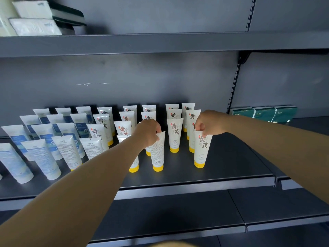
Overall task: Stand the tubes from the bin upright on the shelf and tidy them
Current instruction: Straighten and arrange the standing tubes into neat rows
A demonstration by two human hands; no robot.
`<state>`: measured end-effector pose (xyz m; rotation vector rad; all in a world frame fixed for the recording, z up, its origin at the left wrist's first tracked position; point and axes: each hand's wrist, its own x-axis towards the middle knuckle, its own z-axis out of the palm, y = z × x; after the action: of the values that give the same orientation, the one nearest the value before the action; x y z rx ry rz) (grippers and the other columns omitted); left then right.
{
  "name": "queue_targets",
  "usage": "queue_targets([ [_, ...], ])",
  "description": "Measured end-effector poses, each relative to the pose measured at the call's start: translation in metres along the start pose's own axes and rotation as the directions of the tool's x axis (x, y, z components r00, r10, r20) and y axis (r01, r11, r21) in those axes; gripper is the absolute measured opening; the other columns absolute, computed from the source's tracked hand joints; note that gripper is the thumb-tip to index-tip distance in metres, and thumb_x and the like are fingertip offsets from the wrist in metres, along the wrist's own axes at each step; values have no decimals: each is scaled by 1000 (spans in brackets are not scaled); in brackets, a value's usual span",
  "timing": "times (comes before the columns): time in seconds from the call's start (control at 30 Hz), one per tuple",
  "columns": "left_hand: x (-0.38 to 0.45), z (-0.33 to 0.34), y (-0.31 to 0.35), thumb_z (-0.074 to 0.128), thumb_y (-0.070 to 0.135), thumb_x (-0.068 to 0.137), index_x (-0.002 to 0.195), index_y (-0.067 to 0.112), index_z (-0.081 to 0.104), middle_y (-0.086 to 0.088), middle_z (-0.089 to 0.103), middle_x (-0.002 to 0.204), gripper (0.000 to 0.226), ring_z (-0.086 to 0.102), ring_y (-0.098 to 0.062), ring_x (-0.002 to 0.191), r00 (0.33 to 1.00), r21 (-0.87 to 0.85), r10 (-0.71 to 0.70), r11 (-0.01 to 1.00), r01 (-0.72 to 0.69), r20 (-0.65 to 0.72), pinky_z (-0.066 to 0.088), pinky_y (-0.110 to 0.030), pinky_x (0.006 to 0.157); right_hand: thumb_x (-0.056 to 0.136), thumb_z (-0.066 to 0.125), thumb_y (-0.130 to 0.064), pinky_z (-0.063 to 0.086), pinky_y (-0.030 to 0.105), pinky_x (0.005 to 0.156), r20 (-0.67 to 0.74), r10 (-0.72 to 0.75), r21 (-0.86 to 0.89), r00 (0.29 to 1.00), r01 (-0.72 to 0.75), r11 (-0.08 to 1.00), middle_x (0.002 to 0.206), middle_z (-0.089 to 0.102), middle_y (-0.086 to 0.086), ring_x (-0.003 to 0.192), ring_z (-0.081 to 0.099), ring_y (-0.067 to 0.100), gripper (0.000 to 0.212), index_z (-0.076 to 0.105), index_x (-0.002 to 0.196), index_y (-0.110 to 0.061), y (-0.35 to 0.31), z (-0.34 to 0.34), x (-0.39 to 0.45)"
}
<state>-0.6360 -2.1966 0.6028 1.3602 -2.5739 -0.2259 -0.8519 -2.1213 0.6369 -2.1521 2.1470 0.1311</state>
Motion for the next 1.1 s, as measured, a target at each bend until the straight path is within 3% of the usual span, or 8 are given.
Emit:
queue_targets([
  [0.13,1,-6,2,69,16,83,114,14,64,-5,64,113,32,60,-22,103,999,-28,-13,999,14,38,51,-30,88,84,65,-9,34,15,57,4,18,-5,1000,-18,1000,85,54,-11,85,53,11,17,67,100,-17,0,-1,3],
  [0.3,6,-14,12,68,21,83,110,5,66,-10,64,114,32,60,-24,104,995,11,8,1000,-9,95,48,-27,84,84,64,-8,34,16,56,11,2,-36,1000,-1,999,75,52,-13,81,52,12,14,67,97,-14,0,0,2],
  [0.4,9,-16,15,70,20,81,113,9,66,-7,62,119,34,60,-23,105,995,-3,33,999,-32,99,48,-26,84,85,64,-10,34,16,56,3,-13,-55,1000,13,998,83,58,-8,83,53,13,13,67,98,-14,1,1,2],
  [0.5,9,-18,12,73,17,78,111,14,66,-2,60,119,34,58,-19,102,996,-4,62,998,-62,65,47,-24,82,85,63,-10,31,17,54,-2,-25,-67,1000,25,997,74,52,-14,80,52,13,9,65,90,-17,1,2,3],
  [0.73,3,-29,8,62,6,86,98,11,72,-2,67,101,17,51,-2,62,978,-41,179,984,-175,104,41,-15,67,84,64,-10,31,17,54,-22,-35,-80,999,33,996,70,47,-17,75,49,11,9,66,91,-16,3,5,4],
  [0.8,2,-33,8,53,3,91,103,11,72,-3,67,104,24,51,-4,69,967,-5,193,981,-195,165,41,-16,74,84,64,-10,31,17,54,-23,-35,-81,999,33,996,70,46,-17,75,49,11,9,64,88,-18,2,5,5],
  [0.97,1,-36,3,46,-8,89,119,16,65,-1,56,130,43,54,-15,114,950,83,184,974,-211,251,39,-16,84,83,65,-9,32,17,54,-24,-25,-66,999,23,998,71,46,-18,77,50,11,13,61,85,-21,2,5,7],
  [1.1,2,-33,1,51,-7,87,115,18,67,0,56,130,41,55,-14,112,948,97,215,965,-243,236,38,-15,79,84,64,-9,31,17,54,-24,-28,-73,999,26,997,71,46,-18,77,50,10,12,61,87,-20,2,5,7],
])
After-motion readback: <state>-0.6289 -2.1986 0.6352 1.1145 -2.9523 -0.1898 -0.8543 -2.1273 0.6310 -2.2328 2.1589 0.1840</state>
